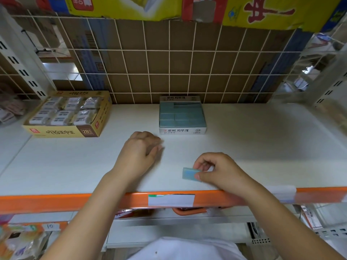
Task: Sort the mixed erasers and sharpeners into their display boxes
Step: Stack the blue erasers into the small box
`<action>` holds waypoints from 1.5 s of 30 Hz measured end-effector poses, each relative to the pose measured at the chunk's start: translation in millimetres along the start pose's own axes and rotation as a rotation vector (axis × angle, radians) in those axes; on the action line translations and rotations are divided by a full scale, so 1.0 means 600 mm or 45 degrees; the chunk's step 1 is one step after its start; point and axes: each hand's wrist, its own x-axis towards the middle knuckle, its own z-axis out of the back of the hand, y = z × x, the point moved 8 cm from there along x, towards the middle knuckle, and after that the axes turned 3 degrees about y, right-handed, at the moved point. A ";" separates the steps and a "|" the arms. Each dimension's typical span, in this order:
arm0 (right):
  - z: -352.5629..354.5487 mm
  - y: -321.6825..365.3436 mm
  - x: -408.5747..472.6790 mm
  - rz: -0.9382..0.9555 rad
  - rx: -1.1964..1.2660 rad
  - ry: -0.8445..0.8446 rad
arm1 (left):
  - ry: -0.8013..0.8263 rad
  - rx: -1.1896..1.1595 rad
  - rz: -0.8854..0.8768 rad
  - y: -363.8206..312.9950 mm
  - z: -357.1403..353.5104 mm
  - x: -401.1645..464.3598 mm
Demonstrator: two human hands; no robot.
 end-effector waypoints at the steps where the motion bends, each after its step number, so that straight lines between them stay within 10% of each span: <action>1: 0.008 0.000 0.006 0.007 0.045 -0.036 | -0.012 -0.001 -0.003 -0.001 0.004 0.005; 11: 0.161 0.075 0.132 0.210 0.026 -0.628 | -0.179 -0.031 -0.040 -0.006 0.032 0.124; 24: 0.134 0.070 0.281 0.026 -0.375 -0.363 | -0.055 0.017 0.092 0.038 -0.011 0.146; 45: 0.124 0.049 0.263 -0.010 -0.204 -0.674 | -0.078 -0.251 0.221 0.052 -0.017 0.142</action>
